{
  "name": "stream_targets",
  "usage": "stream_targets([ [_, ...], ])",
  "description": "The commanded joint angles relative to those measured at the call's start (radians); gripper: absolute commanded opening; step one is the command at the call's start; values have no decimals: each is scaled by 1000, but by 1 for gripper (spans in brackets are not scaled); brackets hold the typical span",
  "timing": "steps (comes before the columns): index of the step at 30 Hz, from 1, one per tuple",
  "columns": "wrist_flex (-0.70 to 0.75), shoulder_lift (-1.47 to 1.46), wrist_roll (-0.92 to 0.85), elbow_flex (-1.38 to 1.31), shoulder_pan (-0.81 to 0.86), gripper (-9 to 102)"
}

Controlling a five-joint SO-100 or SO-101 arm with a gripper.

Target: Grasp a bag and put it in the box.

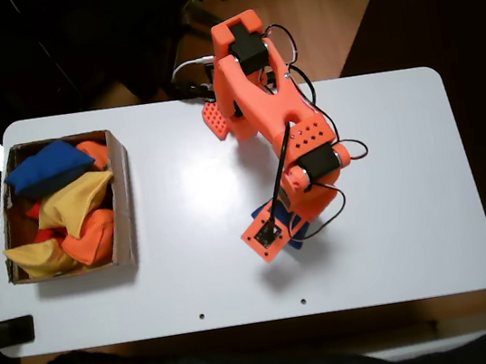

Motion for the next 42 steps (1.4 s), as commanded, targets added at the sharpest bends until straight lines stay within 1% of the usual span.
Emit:
stream_targets([
  [1, 20, 86, 11, -72, 12, 0],
  [12, 69, 186, 32, -196, 54, 0],
  [18, 114, 236, 34, -279, 106, 0],
  [25, 190, 371, 25, -385, 187, 0],
  [33, 291, 453, -44, -552, 365, 0],
  [42, 282, 485, -173, -617, 663, 0],
])
